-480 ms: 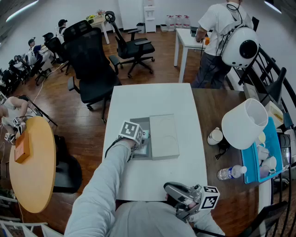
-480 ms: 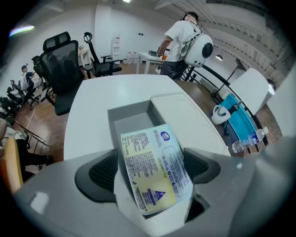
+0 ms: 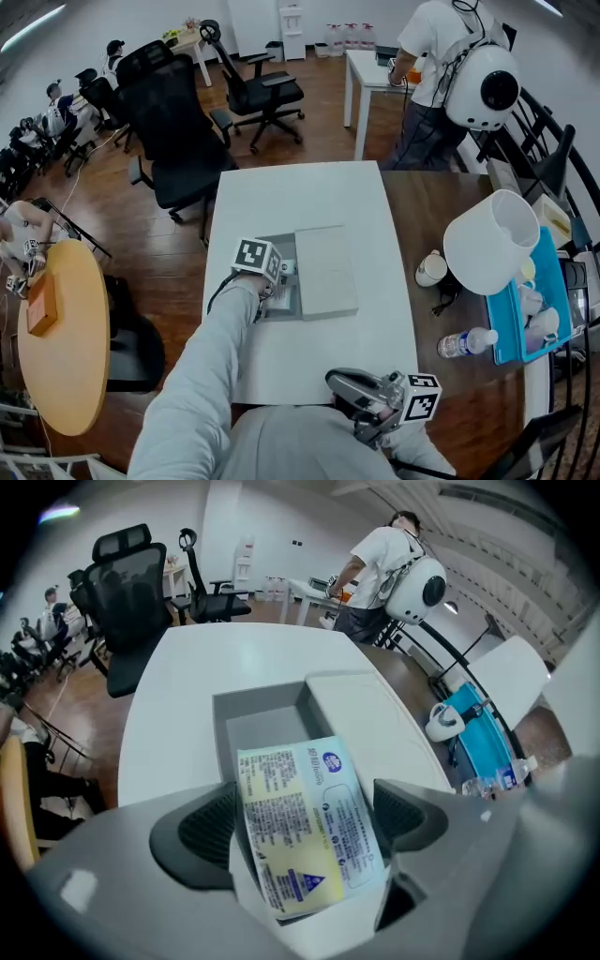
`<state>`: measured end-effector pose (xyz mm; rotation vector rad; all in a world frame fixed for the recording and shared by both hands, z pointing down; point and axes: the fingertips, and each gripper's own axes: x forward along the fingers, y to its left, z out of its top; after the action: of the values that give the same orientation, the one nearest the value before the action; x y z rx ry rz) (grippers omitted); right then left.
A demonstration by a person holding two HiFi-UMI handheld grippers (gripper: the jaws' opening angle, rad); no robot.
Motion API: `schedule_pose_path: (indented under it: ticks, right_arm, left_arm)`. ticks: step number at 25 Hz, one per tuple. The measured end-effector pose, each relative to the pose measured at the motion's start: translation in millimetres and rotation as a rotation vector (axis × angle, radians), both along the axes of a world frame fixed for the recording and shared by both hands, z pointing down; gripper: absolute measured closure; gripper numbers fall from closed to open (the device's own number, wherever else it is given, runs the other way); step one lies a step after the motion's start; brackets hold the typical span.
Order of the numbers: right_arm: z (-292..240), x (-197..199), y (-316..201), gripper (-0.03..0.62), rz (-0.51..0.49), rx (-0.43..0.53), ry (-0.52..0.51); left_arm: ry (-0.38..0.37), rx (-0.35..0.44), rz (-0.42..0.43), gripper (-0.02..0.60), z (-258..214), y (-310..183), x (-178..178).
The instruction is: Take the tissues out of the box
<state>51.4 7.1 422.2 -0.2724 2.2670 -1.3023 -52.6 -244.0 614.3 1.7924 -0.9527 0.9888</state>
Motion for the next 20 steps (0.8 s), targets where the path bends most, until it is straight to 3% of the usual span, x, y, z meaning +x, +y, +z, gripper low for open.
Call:
schedule_pose_path:
  ticks: [8,16,20]
  right_arm:
    - [2.9,-5.9,3.9,0.588,-0.010,-0.008,0.020]
    - [2.5,-7.9,4.9,0.588,-0.009,-0.012,0.029]
    - [3.1,-11.3,4.7,0.588,-0.012,-0.020,0.027]
  left_arm:
    - [-0.004,-0.025,-0.042,0.132,13.6,6.5,-1.7]
    - [-0.012,-0.050,-0.024,0.175,10.2,11.1,-4.7]
    - [0.020,-0.037,0.003,0.179,-7.2,11.0,-7.2]
